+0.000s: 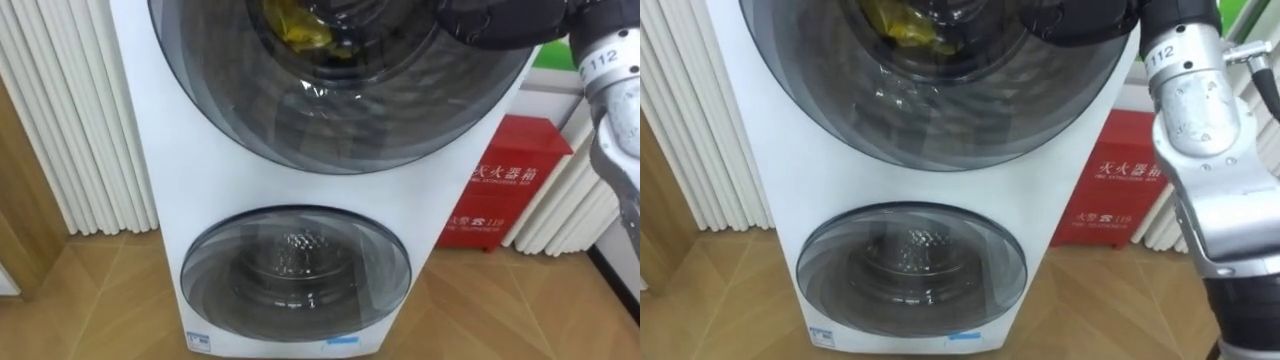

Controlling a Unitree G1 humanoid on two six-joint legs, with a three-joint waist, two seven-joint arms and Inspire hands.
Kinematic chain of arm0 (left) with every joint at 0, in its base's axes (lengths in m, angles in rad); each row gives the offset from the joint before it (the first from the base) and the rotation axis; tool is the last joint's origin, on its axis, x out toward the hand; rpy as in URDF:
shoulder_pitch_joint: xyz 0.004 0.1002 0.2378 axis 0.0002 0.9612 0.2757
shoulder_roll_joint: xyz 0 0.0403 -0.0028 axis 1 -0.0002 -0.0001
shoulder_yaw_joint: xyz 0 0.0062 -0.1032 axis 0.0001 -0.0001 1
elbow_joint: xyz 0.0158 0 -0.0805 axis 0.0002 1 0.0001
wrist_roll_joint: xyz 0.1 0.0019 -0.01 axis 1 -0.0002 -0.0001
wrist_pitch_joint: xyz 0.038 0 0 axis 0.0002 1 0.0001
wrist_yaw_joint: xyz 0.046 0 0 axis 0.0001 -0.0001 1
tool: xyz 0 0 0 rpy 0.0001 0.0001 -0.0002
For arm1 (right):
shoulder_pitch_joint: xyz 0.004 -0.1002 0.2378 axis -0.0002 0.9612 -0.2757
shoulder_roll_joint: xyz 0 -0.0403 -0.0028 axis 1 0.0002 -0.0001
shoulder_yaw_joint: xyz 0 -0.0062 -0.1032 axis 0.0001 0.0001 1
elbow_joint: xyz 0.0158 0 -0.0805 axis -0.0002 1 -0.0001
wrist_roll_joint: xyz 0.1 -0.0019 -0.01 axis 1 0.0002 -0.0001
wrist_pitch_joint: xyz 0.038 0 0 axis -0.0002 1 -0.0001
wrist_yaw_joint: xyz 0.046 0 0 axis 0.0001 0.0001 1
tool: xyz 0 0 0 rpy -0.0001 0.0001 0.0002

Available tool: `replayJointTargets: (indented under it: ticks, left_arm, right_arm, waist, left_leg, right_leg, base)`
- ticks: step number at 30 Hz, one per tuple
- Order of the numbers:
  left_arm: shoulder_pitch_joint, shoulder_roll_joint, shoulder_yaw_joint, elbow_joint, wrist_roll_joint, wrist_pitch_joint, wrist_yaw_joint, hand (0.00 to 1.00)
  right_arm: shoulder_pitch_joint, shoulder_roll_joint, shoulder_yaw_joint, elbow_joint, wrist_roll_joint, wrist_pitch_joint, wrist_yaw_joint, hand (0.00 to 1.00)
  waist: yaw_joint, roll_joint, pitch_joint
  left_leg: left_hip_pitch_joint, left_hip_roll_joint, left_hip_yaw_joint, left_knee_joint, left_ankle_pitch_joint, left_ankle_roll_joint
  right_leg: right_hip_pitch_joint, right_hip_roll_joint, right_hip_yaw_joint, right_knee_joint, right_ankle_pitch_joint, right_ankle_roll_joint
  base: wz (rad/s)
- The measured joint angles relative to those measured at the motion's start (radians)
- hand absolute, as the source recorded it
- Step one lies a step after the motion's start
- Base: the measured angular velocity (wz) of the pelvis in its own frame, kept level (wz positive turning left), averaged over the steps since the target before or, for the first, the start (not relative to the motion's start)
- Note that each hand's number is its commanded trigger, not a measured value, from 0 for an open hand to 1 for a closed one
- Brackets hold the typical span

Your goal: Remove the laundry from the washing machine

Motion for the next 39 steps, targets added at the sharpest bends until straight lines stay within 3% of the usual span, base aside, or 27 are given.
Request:
replayJointTargets:
  ticks: [2, 5, 7, 12, 16, 20, 23, 29, 32, 39]
  left_arm:
    - [0.002, 0.0, 0.002, -0.002, 0.001, -0.008, 0.012, 0.0]
    - [0.03, -0.001, 0.003, -0.002, 0.0, -0.016, 0.017, 0.0]
    - [0.041, -0.001, 0.004, 0.001, 0.0, -0.019, 0.022, 0.0]
    - [0.052, -0.006, 0.003, 0.042, -0.001, -0.039, 0.051, 0.0]
    - [0.052, -0.006, 0.004, 0.055, -0.004, -0.05, 0.054, 0.0]
    - [0.061, -0.007, 0.008, 0.066, -0.038, -0.085, 0.054, 0.0]
    - [0.065, -0.011, 0.02, 0.067, -0.037, -0.106, 0.055, 0.0]
    - [0.067, -0.01, 0.026, 0.068, -0.038, -0.113, 0.064, 0.0]
    - [0.067, -0.01, 0.025, 0.07, -0.037, -0.129, 0.079, 0.0]
    - [0.07, -0.01, 0.026, 0.076, -0.035, -0.129, 0.08, 0.0]
  right_arm:
    - [0.034, 0.0, -0.019, -0.036, 0.0, 0.0, 0.018, 0.0]
    - [0.101, 0.0, -0.03, -0.096, -0.001, -0.011, 0.046, 0.0]
    - [0.155, 0.005, -0.047, -0.153, -0.002, -0.02, 0.06, 0.0]
    - [0.293, 0.014, -0.09, -0.322, -0.001, -0.044, 0.098, 0.0]
    - [0.345, 0.015, -0.117, -0.386, 0.008, -0.054, 0.133, 0.0]
    - [0.379, 0.014, -0.144, -0.44, 0.09, -0.076, 0.172, 0.0]
    - [0.405, 0.013, -0.156, -0.471, 0.119, -0.106, 0.194, 0.0]
    - [0.51, 0.013, -0.192, -0.548, 0.153, -0.154, 0.228, 0.0]
    - [0.514, 0.013, -0.193, -0.558, 0.156, -0.155, 0.244, 0.0]
    - [0.562, 0.038, -0.22, -0.567, 0.2, -0.163, 0.308, 0.0]
  waist:
    - [0.005, 0.004, -0.0029]
    - [0.007, 0.017, -0.0194]
    - [0.005, 0.024, -0.0207]
    - [-0.002, 0.031, -0.0151]
    - [-0.01, 0.03, -0.0112]
    - [-0.036, 0.027, -0.006]
    - [-0.057, 0.027, -0.006]
    - [-0.062, 0.032, -0.0066]
    - [-0.064, 0.041, -0.0041]
    - [-0.078, 0.049, -0.0082]
  left_leg:
    - [0.0, 0.001, 0.001, 0.001, 0.0, 0.0]
    - [0.009, 0.001, 0.01, 0.002, 0.0, 0.0]
    - [0.013, 0.0, 0.01, 0.004, 0.0, 0.001]
    - [0.013, 0.001, 0.013, 0.007, 0.0, 0.001]
    - [0.012, 0.0, 0.015, 0.014, -0.001, 0.001]
    - [0.007, -0.001, 0.017, 0.017, -0.002, 0.002]
    - [0.005, -0.002, 0.018, 0.017, -0.002, 0.003]
    - [0.002, -0.001, 0.05, 0.017, -0.002, 0.003]
    - [0.005, 0.0, 0.056, 0.015, -0.002, 0.003]
    - [0.009, 0.0, 0.057, 0.016, -0.002, 0.003]
  right_leg:
    - [0.0, 0.0, 0.0, 0.001, 0.0, 0.0]
    - [0.005, -0.001, 0.006, 0.004, 0.0, 0.0]
    - [0.009, -0.001, 0.007, 0.004, 0.0, 0.0]
    - [0.008, -0.002, 0.01, 0.007, 0.001, -0.002]
    - [0.008, -0.002, 0.02, 0.007, 0.001, -0.003]
    - [0.008, 0.0, 0.03, -0.001, 0.002, -0.005]
    - [0.008, 0.0, 0.029, -0.007, 0.002, -0.005]
    - [0.011, 0.0, 0.035, -0.015, 0.002, -0.005]
    - [0.011, 0.0, 0.039, -0.014, 0.002, -0.005]
    - [0.021, -0.001, 0.027, -0.014, 0.002, -0.005]
  base:
    - [0.0]
    - [-0.05]
    - [-0.02]
    - [-0.01]
    - [0.0]
    - [0.0]
    - [0.0]
    - [0.0]
    - [-0.03]
    - [0.06]
